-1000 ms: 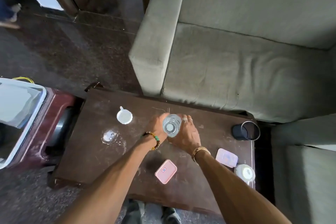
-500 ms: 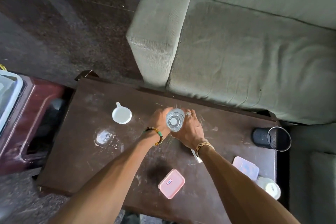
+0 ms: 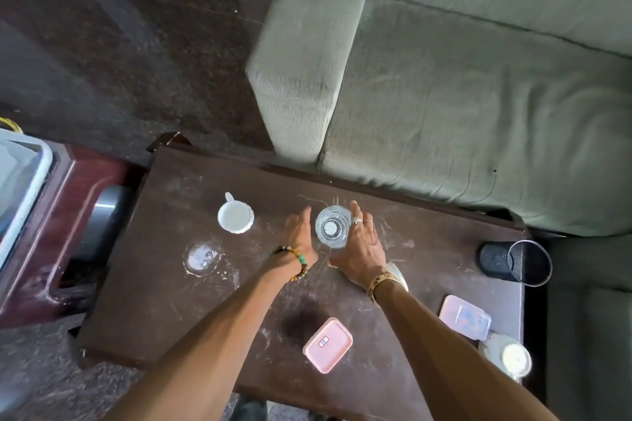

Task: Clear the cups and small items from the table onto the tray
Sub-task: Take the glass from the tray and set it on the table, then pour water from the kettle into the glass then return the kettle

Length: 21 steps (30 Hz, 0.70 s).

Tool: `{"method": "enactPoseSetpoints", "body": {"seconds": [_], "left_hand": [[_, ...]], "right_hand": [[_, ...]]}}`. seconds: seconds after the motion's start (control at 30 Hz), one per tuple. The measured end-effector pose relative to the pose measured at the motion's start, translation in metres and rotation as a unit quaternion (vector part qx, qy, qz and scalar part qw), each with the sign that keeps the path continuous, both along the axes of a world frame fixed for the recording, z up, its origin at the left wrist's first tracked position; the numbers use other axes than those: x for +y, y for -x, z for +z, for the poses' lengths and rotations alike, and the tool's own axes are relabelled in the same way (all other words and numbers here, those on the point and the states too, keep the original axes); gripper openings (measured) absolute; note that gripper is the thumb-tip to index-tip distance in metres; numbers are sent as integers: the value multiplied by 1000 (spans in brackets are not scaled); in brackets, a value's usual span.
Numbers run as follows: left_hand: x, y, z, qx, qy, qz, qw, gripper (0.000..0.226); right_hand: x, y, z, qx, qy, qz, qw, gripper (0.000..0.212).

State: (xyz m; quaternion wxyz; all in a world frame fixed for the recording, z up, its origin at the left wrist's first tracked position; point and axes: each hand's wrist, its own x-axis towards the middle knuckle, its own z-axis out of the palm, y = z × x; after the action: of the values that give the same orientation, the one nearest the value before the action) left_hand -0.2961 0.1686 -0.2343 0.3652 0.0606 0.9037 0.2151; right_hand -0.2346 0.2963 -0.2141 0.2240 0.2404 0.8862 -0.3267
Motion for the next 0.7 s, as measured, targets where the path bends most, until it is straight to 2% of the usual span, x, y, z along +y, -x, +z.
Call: {"method": "enactPoseSetpoints", "body": {"seconds": [0.23,0.37,0.7], "left_hand": [[-41,-20,70,11,3,2,1000,75],[-50,-27,145,72,-11,-5,997,61],[-61,-56,304,227,-51,-40,972,53]], "right_hand": [[4,-32,76,3,-10,9,1000,127],[3,-46,141,23,-34,35,999,130],[-17,-65,290,146,-92,69,982,115]]}}
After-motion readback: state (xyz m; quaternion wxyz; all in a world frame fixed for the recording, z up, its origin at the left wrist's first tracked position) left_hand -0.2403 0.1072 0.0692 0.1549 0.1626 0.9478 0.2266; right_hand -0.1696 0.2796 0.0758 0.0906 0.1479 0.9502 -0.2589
